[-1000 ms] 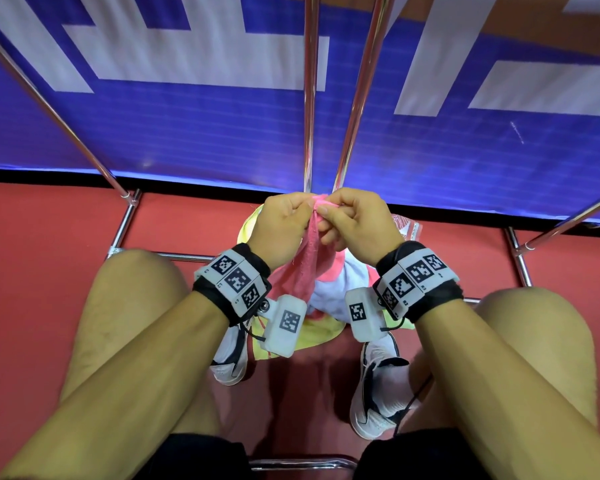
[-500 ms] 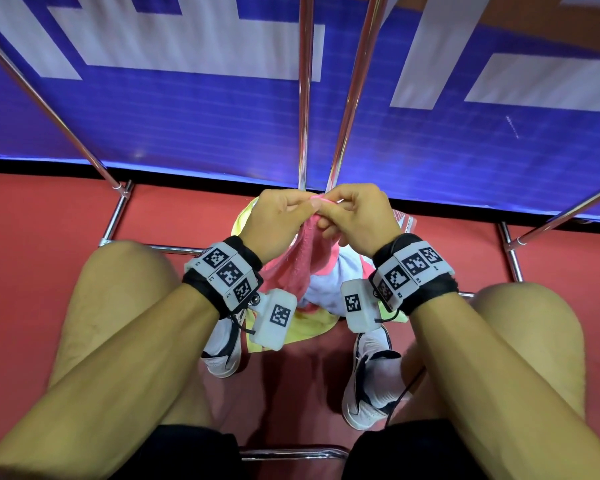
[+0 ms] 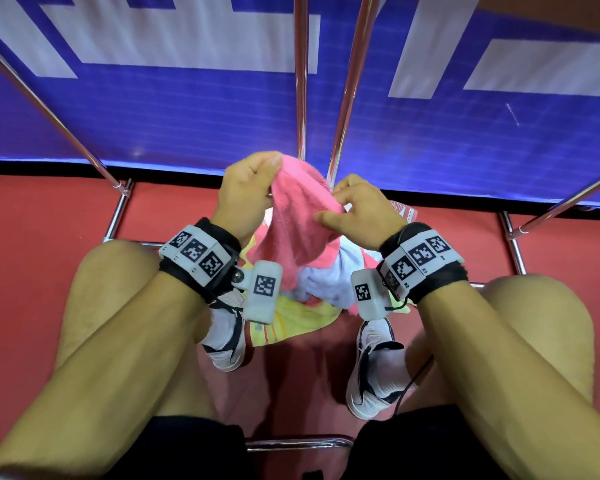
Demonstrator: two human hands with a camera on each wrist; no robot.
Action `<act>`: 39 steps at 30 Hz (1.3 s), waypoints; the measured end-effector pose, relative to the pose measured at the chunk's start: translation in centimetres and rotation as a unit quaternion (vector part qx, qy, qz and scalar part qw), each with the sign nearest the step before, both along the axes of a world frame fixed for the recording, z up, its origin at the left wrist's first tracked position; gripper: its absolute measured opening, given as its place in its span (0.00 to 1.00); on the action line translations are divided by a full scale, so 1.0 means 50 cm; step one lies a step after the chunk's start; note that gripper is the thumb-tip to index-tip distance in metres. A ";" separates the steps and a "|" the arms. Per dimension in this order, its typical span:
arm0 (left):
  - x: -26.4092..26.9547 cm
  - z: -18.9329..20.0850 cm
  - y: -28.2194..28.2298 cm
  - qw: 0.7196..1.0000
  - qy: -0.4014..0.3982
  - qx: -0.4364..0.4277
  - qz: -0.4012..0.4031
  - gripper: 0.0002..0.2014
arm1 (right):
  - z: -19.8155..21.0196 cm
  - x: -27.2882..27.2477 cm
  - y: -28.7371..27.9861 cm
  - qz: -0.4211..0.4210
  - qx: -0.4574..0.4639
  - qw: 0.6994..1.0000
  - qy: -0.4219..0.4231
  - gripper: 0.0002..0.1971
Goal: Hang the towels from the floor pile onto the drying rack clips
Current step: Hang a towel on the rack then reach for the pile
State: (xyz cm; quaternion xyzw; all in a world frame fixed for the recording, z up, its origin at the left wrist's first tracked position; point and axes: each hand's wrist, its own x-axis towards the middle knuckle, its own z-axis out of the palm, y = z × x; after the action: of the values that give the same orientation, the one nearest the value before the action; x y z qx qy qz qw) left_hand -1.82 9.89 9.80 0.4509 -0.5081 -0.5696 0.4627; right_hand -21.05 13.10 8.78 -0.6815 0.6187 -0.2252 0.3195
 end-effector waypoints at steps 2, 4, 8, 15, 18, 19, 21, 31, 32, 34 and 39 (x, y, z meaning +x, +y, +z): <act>0.015 0.000 -0.014 0.999 0.019 0.006 0.047 0.16 | -0.010 -0.007 0.002 0.018 0.013 0.999 0.025 0.16; 0.031 -0.006 -0.024 0.997 0.023 0.003 0.073 0.20 | -0.017 -0.017 0.001 0.009 -0.004 0.999 0.047 0.18; 0.044 -0.016 -0.025 0.995 -0.036 -0.024 0.085 0.16 | -0.025 -0.038 0.005 -0.013 -0.082 0.994 0.069 0.17; 0.040 -0.030 -0.026 0.992 -0.090 -0.030 0.084 0.12 | -0.027 -0.045 0.022 -0.027 -0.159 0.987 0.005 0.12; 0.038 -0.033 -0.029 0.990 -0.089 -0.031 0.101 0.10 | -0.029 -0.049 0.017 -0.079 -0.248 0.965 -0.037 0.17; 0.037 -0.036 -0.030 0.989 -0.095 -0.033 0.105 0.09 | -0.029 -0.049 0.017 -0.094 -0.279 0.955 -0.039 0.18; 0.035 -0.042 -0.030 0.988 -0.106 -0.034 0.110 0.09 | -0.025 -0.044 0.019 -0.105 -0.330 0.938 -0.022 0.19; 0.035 -0.041 -0.027 0.987 -0.114 -0.059 0.097 0.10 | -0.040 -0.048 0.015 0.009 -0.041 0.985 0.169 0.10; 0.032 -0.040 -0.023 0.986 -0.120 -0.067 0.095 0.09 | -0.038 -0.046 0.015 0.003 -0.037 0.984 0.174 0.09; 0.033 -0.041 -0.025 0.984 -0.127 -0.070 0.107 0.09 | -0.030 -0.046 0.015 -0.032 -0.059 0.985 0.161 0.10; 0.041 -0.037 -0.034 0.981 -0.135 -0.074 0.121 0.10 | -0.006 -0.052 0.014 -0.186 -0.209 0.957 -0.077 0.12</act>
State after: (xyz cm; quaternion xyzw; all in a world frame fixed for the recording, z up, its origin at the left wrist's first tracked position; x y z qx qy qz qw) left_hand 0.24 8.19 7.95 0.5457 -0.5485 -0.4043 0.4878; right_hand -23.67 13.80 8.50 -0.5862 0.6475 -0.4566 0.1691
